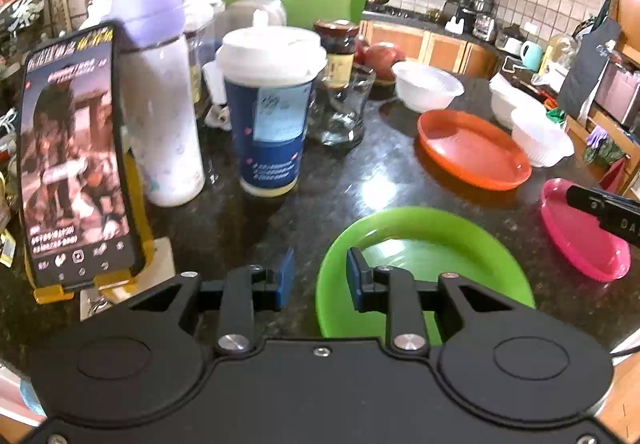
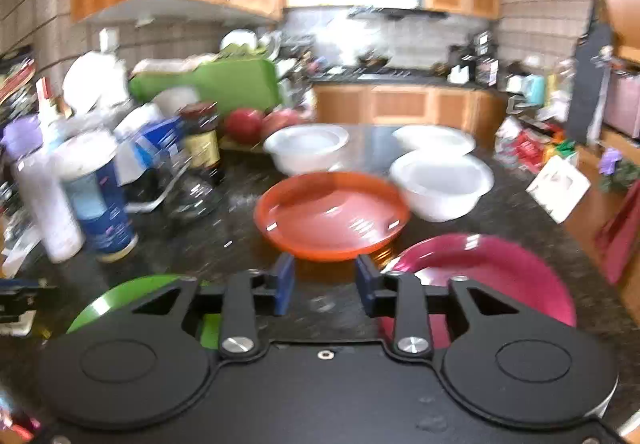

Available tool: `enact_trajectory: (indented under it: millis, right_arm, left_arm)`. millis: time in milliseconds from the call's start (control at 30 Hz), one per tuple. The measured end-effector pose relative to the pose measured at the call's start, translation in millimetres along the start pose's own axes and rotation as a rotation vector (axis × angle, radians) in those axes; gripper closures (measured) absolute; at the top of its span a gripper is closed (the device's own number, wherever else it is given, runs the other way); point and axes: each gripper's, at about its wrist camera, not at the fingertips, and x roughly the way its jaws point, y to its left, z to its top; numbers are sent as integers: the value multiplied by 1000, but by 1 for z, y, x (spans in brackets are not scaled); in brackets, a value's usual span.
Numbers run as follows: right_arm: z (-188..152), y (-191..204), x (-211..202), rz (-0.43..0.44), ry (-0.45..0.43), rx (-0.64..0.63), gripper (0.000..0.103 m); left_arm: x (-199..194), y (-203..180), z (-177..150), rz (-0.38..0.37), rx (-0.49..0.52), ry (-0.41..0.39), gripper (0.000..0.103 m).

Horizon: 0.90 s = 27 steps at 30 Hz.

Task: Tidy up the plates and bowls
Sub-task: 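Lift the green plate with the left tool toward the red plate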

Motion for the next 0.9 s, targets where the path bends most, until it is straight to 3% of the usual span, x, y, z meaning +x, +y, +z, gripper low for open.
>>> enact_trajectory:
  millis: [133, 367, 900]
  right_arm:
    - [5, -29, -7, -29, -13, 41, 58]
    - [3, -89, -12, -84, 12, 64, 56]
    - [2, -241, 13, -29, 189, 75, 56]
  left_arm:
    - [4, -17, 7, -20, 10, -17, 66]
    - [18, -59, 12, -45, 29, -6, 66]
    - [73, -193, 14, -91, -5, 109, 66]
